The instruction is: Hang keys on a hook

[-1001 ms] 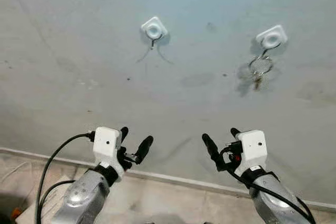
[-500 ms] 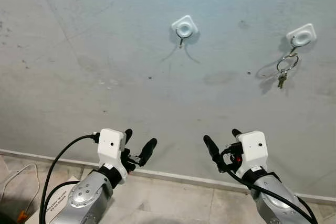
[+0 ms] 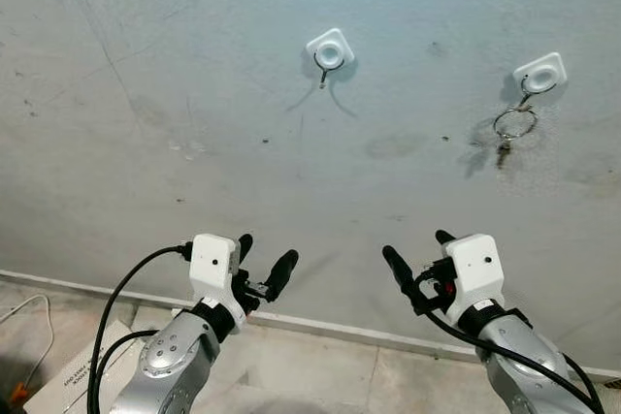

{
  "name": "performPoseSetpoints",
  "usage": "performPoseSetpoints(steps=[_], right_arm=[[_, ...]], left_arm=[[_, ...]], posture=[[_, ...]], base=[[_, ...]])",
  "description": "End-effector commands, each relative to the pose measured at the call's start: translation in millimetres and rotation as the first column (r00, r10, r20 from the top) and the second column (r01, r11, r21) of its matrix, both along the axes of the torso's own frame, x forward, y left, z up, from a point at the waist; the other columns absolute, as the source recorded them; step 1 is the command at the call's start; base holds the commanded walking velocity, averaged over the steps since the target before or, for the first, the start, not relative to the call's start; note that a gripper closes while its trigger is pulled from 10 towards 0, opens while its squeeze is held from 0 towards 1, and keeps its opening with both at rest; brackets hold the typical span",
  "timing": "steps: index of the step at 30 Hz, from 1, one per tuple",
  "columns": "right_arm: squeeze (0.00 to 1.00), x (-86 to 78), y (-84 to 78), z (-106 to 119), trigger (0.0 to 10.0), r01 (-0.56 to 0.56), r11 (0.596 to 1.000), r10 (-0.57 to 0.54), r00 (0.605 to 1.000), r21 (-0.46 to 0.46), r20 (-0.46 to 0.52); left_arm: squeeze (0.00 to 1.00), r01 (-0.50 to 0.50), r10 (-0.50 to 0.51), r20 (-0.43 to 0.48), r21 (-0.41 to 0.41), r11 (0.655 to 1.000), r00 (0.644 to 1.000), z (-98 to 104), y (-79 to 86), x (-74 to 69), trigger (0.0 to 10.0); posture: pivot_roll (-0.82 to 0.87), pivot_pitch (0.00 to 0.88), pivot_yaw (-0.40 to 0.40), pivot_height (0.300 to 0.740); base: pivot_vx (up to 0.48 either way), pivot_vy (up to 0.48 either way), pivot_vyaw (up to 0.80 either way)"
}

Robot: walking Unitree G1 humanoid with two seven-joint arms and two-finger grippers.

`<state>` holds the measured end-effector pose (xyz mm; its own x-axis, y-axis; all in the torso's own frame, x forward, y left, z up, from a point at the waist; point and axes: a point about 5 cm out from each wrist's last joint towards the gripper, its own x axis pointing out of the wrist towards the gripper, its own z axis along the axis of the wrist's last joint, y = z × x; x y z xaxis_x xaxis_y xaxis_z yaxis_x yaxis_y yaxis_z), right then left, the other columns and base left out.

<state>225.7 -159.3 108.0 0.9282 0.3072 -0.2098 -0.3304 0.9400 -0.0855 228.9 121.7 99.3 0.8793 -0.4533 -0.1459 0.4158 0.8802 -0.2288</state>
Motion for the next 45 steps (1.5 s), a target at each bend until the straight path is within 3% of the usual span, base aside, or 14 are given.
performPoseSetpoints(steps=[1, 18, 45], right_arm=[[0.00, -2.0, 0.7, -3.0, 10.0, 0.005, 1.000, -0.005, 1.000, -0.007, -0.009], [0.00, 0.7, -0.7, -5.8, 10.0, 0.031, 0.999, -0.031, 0.999, 0.013, -0.020], [0.00, 2.8, -1.5, -8.2, 10.0, 0.022, 1.000, -0.022, 0.999, 0.003, -0.031]], left_arm=[[0.00, -0.001, 0.001, -0.004, 0.005, 1.000, 1.000, -1.6, 0.9, -0.2, 10.0], [0.00, 0.012, -0.012, -0.001, 0.006, 1.000, 1.000, -0.1, 1.7, 0.7, 10.0], [0.00, 0.009, -0.009, -0.009, -0.007, 1.000, 1.000, -0.6, 0.0, 0.3, 10.0]], posture=[[-0.10, 0.093, 0.006, 0.740], [-0.09, 0.099, 0.025, 0.740], [-0.10, 0.099, 0.021, 0.740]], base=[[0.000, 0.000, 0.00], [-0.093, 0.000, 0.00], [-0.263, 0.000, 0.00]])
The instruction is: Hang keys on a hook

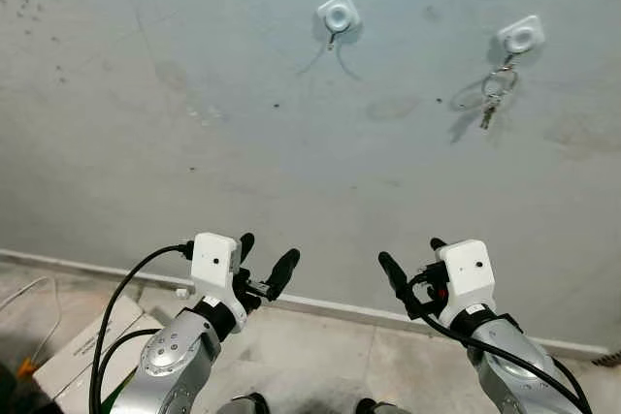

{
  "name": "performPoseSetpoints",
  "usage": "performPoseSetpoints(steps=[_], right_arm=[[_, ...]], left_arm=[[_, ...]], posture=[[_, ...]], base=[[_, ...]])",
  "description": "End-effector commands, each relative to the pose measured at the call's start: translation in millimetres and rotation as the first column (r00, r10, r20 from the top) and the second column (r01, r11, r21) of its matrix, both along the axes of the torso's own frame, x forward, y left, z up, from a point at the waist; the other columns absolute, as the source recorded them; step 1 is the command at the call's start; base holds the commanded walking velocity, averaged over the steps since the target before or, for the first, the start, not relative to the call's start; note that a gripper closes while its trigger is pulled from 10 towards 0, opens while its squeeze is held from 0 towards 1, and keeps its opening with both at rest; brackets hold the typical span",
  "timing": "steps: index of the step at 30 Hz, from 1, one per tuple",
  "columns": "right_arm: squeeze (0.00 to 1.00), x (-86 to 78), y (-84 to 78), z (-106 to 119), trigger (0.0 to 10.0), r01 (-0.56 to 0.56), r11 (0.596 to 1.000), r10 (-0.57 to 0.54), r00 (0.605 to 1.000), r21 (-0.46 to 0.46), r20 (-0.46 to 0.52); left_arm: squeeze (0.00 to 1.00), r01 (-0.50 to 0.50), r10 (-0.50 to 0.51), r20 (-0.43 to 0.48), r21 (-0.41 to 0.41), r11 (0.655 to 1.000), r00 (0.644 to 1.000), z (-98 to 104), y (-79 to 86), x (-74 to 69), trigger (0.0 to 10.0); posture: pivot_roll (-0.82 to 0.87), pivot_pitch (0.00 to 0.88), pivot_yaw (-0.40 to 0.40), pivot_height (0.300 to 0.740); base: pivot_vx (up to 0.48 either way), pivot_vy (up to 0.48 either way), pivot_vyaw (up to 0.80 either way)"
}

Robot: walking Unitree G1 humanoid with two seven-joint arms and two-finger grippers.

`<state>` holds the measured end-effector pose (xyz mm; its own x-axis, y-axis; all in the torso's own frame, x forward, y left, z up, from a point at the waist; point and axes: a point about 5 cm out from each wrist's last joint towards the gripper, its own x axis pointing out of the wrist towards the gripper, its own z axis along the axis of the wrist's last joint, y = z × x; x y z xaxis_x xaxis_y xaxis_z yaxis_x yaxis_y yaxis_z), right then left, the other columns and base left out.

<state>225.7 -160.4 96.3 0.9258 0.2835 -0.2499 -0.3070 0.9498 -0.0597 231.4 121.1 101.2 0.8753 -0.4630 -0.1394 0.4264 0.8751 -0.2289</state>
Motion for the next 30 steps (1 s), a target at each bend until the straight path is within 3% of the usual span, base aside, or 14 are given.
performPoseSetpoints(steps=[1, 30], right_arm=[[0.00, 2.7, -0.4, 3.6, 10.0, -0.006, 1.000, 0.007, 1.000, -0.009, 0.016], [0.00, 3.4, 0.1, 1.5, 10.0, -0.002, 1.000, 0.002, 1.000, -0.001, 0.011]], left_arm=[[0.00, -0.001, 0.001, -0.015, -0.004, 1.000, 1.000, -2.5, 0.5, -2.1, 10.0], [0.00, 0.011, -0.011, -0.018, 0.000, 1.000, 1.000, -4.2, 0.5, -1.0, 10.0]], posture=[[-0.10, 0.099, 0.021, 0.740], [-0.10, 0.085, 0.029, 0.740]], base=[[-0.262, 0.000, 0.00], [-0.255, 0.000, 0.00]])
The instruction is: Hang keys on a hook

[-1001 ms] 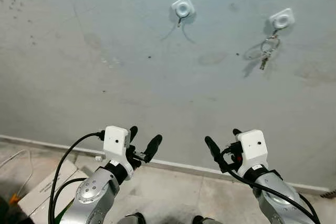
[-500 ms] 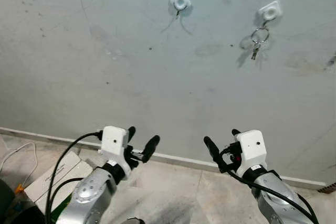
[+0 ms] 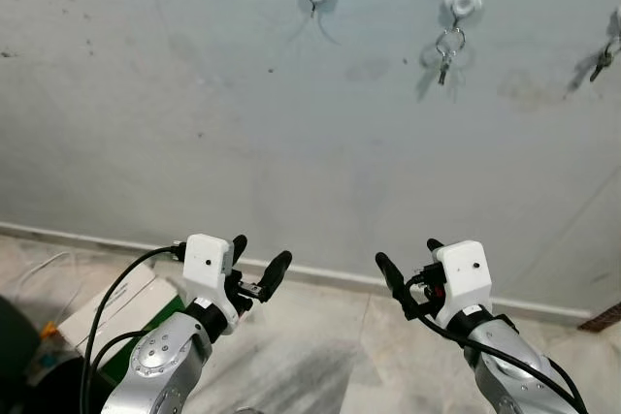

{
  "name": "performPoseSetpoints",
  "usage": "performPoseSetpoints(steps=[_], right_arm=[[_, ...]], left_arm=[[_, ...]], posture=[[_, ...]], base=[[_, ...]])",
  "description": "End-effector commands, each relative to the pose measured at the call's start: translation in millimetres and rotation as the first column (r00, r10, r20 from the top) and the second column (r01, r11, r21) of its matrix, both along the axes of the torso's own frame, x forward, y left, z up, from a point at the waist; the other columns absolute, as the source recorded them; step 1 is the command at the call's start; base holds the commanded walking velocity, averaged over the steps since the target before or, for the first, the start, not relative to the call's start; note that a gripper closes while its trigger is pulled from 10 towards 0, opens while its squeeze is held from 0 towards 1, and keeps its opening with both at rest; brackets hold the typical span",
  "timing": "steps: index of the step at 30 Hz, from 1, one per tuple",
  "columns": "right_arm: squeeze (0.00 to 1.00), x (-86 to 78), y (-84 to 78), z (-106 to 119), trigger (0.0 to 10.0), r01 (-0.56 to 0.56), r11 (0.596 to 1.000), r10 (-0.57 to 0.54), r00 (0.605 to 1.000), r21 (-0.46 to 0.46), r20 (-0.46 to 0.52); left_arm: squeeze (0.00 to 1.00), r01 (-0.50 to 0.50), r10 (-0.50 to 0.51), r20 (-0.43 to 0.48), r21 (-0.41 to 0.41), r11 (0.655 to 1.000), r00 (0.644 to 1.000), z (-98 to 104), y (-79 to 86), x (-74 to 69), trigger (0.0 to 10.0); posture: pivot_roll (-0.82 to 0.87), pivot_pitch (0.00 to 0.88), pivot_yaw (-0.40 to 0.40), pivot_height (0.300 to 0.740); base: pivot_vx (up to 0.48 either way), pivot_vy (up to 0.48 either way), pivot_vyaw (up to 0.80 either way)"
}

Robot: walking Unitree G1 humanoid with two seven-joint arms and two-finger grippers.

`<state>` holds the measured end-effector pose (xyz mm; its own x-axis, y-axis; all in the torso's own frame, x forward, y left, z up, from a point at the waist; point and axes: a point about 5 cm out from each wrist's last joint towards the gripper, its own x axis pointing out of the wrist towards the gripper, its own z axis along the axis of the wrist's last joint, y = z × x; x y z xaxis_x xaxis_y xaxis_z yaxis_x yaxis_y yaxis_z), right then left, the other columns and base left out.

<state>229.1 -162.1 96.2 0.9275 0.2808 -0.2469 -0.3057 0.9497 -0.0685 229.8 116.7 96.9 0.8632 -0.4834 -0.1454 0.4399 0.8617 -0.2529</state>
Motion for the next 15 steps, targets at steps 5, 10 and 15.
performPoseSetpoints(steps=[5, 10, 15], right_arm=[[0.00, 0.1, 1.8, 1.5, 10.0, -0.001, 1.000, 0.001, 1.000, 0.007, 0.006], [0.00, 0.7, 2.3, 2.2, 10.0, -0.001, 1.000, 0.001, 1.000, 0.009, 0.007], [0.00, 1.3, 2.4, 2.3, 10.0, -0.001, 1.000, 0.001, 1.000, 0.010, 0.005]], left_arm=[[0.00, -0.008, 0.008, -0.001, 0.018, 1.000, 1.000, 0.0, 4.9, 0.7, 10.0], [0.00, -0.007, 0.007, -0.002, 0.018, 1.000, 1.000, 0.6, 5.5, 1.3, 10.0], [0.00, -0.006, 0.006, -0.001, 0.017, 1.000, 1.000, 0.8, 5.2, 1.9, 10.0]], posture=[[-0.10, 0.085, 0.029, 0.740], [-0.10, 0.093, 0.029, 0.740], [-0.10, 0.095, 0.030, 0.740]], base=[[-0.254, 0.000, 0.00], [-0.255, 0.000, 0.00], [-0.253, 0.000, -0.18]])
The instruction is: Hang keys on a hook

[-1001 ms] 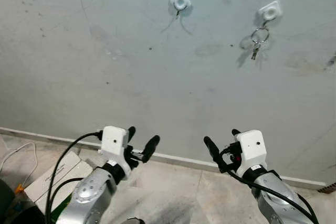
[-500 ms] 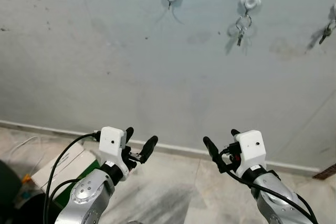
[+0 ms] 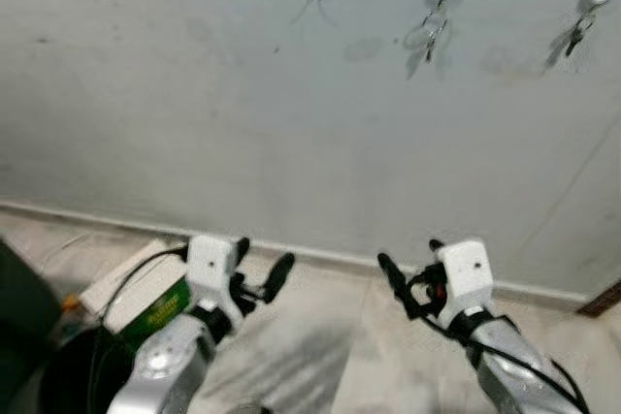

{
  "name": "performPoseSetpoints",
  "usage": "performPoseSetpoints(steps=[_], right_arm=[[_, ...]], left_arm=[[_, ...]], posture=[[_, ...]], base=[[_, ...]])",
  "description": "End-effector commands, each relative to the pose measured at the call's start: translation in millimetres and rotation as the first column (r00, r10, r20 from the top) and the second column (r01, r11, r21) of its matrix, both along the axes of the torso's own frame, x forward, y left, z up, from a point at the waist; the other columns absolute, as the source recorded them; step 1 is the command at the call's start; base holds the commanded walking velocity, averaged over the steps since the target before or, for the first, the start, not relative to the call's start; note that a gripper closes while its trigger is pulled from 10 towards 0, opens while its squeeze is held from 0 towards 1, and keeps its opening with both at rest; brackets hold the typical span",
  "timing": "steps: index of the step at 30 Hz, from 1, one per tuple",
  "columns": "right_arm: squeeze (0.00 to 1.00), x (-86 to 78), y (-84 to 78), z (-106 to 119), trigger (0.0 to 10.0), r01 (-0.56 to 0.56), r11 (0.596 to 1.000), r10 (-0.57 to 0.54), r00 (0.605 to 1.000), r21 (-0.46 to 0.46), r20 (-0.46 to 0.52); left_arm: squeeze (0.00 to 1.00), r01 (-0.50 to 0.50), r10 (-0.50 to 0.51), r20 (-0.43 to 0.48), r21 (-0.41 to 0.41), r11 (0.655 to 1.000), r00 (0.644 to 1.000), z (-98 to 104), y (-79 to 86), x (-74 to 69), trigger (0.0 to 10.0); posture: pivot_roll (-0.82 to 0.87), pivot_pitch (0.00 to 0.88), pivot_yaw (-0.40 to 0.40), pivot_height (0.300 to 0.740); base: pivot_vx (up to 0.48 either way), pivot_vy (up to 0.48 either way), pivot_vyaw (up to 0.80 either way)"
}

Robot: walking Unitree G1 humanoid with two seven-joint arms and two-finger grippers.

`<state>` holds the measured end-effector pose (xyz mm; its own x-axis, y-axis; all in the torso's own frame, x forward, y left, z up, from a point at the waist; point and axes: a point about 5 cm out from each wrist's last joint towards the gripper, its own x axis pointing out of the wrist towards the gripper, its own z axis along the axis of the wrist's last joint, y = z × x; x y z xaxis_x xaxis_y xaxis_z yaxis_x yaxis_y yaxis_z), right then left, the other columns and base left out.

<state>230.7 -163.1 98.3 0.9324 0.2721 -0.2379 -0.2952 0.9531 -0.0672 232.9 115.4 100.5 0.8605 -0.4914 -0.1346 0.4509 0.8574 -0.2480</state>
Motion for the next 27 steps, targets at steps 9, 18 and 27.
performPoseSetpoints(steps=[9, 18, 27], right_arm=[[0.00, -0.2, 3.3, 0.0, 10.0, -0.009, 1.000, 0.009, 1.000, 0.006, -0.002], [0.00, 0.0, 3.4, 0.1, 10.0, -0.009, 1.000, 0.009, 1.000, 0.006, -0.002], [0.00, 0.0, 3.2, 0.3, 10.0, -0.007, 1.000, 0.007, 1.000, 0.005, 0.000]], left_arm=[[0.00, -0.013, 0.013, -0.014, 0.019, 1.000, 1.000, -2.9, 6.4, -1.3, 10.0], [0.00, -0.012, 0.012, -0.017, 0.016, 1.000, 1.000, -3.0, 6.5, -1.0, 10.0], [0.00, -0.007, 0.008, -0.019, 0.016, 1.000, 1.000, -3.2, 5.8, -1.1, 10.0]], posture=[[-0.10, 0.096, 0.032, 0.740], [-0.10, 0.099, 0.031, 0.740], [-0.10, 0.099, 0.031, 0.740]], base=[[-0.244, 0.000, -0.29], [-0.242, 0.000, 0.00], [-0.107, 0.000, 0.00]])
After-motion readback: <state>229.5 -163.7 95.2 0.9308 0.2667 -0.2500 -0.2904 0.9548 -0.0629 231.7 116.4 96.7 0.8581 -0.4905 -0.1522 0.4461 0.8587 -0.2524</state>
